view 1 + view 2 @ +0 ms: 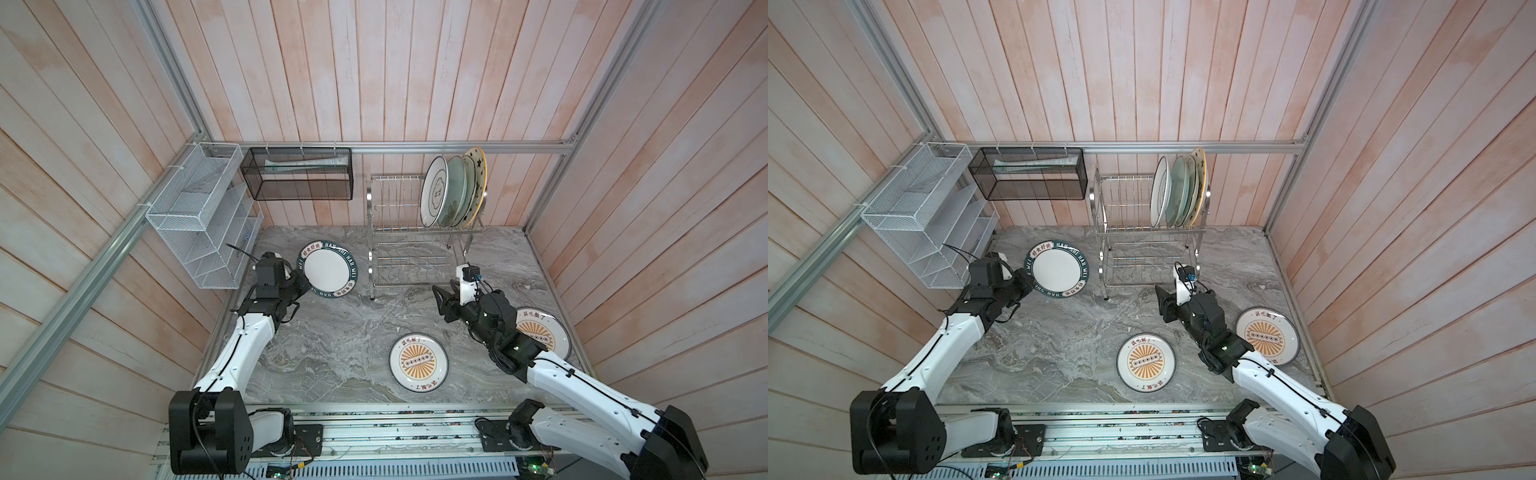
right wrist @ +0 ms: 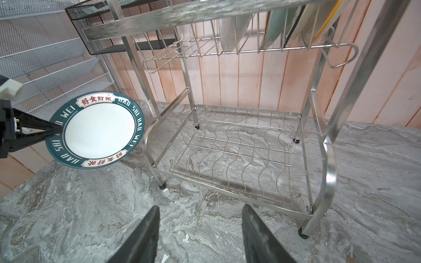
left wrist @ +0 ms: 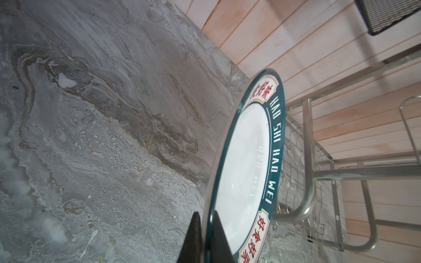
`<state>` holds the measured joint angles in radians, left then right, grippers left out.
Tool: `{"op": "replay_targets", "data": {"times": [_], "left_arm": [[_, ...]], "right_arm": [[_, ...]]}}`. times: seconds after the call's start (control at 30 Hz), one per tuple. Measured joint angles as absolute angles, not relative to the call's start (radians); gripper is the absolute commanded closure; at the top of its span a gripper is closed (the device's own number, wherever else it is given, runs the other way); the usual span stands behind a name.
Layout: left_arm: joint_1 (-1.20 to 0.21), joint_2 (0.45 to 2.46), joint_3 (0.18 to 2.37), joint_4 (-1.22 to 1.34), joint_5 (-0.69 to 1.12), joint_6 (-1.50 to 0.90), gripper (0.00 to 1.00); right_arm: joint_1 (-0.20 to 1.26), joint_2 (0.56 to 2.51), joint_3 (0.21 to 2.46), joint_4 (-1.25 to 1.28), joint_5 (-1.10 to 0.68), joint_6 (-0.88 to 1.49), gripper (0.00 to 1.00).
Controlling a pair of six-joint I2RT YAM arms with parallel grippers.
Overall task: Load plates into a dish rack
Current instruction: Pick up the plate from the top-center of the table.
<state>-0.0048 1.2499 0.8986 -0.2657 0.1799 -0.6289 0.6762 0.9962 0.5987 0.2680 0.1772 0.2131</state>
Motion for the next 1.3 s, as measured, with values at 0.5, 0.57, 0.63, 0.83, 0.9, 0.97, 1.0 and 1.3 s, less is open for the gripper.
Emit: {"op": "replay_targets", "data": {"times": [0.5, 0.57, 0.63, 0.83, 0.9, 0.97, 1.0, 1.3], "left_arm": [[-0.003, 1.14, 0.865, -0.265, 0.334, -0.599, 1.0], [-0.003, 1.12, 0.834, -0.243, 0.368, -0.603, 1.0], [-0.003, 1.107, 0.807, -0.222, 0.403, -0.609, 1.0], [-0.004, 1.071, 0.754, -0.183, 0.469, -0.614, 1.0], [-0.006, 1.05, 0.733, -0.168, 0.484, -0.618, 1.0], [-0.01, 1.038, 0.72, -0.159, 0.501, -0.621, 1.0], [-0.014, 1.037, 0.717, -0.155, 0.508, -0.622, 1.0], [-0.113, 1.034, 0.672, -0.081, 0.52, -0.625, 1.0]], "right_arm": [[0.676, 1.024, 0.605, 0.272, 0.154, 0.217, 0.42], [0.676, 1.026, 0.606, 0.276, 0.152, 0.218, 0.42], [0.676, 1.028, 0.606, 0.276, 0.15, 0.221, 0.42], [0.676, 1.032, 0.607, 0.28, 0.142, 0.234, 0.42], [0.676, 1.032, 0.607, 0.284, 0.138, 0.236, 0.42], [0.676, 1.033, 0.607, 0.288, 0.132, 0.239, 0.42], [0.676, 1.034, 0.607, 0.29, 0.129, 0.24, 0.42], [0.676, 1.048, 0.633, 0.29, 0.08, 0.255, 0.4]]}}
